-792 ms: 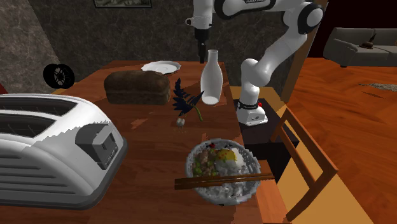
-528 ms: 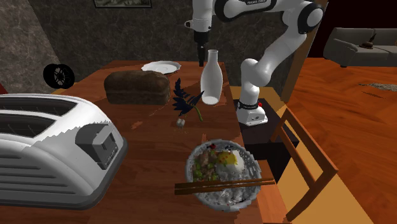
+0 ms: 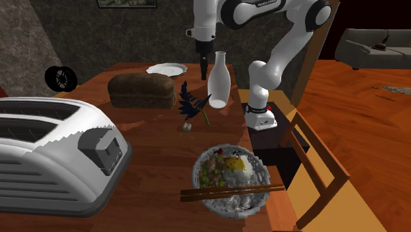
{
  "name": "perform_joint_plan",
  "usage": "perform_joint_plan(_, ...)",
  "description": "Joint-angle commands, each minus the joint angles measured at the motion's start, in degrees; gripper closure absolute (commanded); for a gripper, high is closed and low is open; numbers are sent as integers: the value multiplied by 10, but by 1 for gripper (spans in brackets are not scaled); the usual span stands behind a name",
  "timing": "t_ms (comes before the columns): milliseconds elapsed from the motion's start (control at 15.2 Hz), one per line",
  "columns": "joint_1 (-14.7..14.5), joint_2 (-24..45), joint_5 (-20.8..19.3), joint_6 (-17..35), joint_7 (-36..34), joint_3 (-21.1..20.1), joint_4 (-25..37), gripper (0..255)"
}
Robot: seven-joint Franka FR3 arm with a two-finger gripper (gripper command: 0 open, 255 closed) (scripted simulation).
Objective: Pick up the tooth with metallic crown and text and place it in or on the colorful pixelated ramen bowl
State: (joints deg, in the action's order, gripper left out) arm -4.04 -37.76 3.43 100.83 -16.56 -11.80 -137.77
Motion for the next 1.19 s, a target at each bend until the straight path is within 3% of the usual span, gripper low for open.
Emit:
perform_joint_plan(0,-7,14,17,14,-28,-19,4,0)
perform_joint_plan(594,-20,140,58,83,-158,-109,85,0)
perform_joint_plan(1122,-22,282,34,132,-284,-185,201,0)
